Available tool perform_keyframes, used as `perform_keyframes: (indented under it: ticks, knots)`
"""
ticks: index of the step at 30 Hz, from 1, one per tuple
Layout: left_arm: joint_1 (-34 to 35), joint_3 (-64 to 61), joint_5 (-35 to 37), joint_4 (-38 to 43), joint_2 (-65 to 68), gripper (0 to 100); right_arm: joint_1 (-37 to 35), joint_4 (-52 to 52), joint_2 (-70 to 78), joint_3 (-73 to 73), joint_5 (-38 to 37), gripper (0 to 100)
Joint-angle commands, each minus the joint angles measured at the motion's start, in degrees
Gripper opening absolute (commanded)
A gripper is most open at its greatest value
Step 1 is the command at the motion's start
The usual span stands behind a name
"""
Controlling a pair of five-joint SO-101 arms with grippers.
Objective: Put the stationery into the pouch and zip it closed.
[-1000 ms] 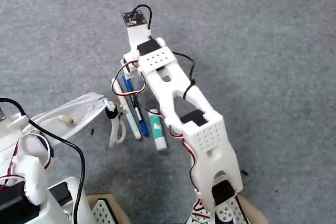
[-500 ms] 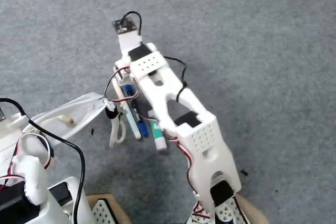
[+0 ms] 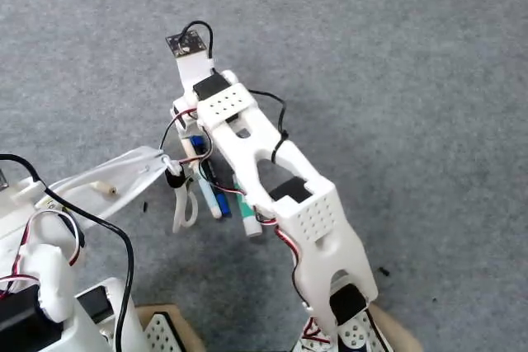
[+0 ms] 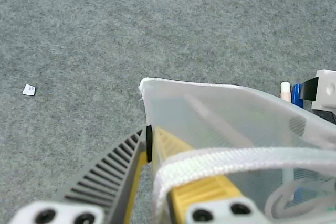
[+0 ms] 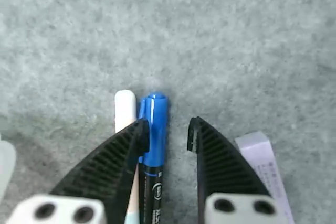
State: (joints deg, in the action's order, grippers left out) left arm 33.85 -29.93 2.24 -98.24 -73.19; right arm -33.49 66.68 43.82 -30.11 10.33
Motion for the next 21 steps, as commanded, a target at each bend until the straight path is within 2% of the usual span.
perform_keyframes:
  ticks: [1,12,21]
  knots:
    - [0.66,0.31,0.62,1.58,0.00,3,-1.14,1.23,-0.40,-4.26,0.70,14.2]
    - [0.66,0.31,0.62,1.58,0.00,3,-1.41,0.88,6.02,-8.57,0.70,14.2]
    - [0.66,0.31,0.62,1.58,0.00,3,-0.53,5.45,10.42,-16.22,0.35,14.0]
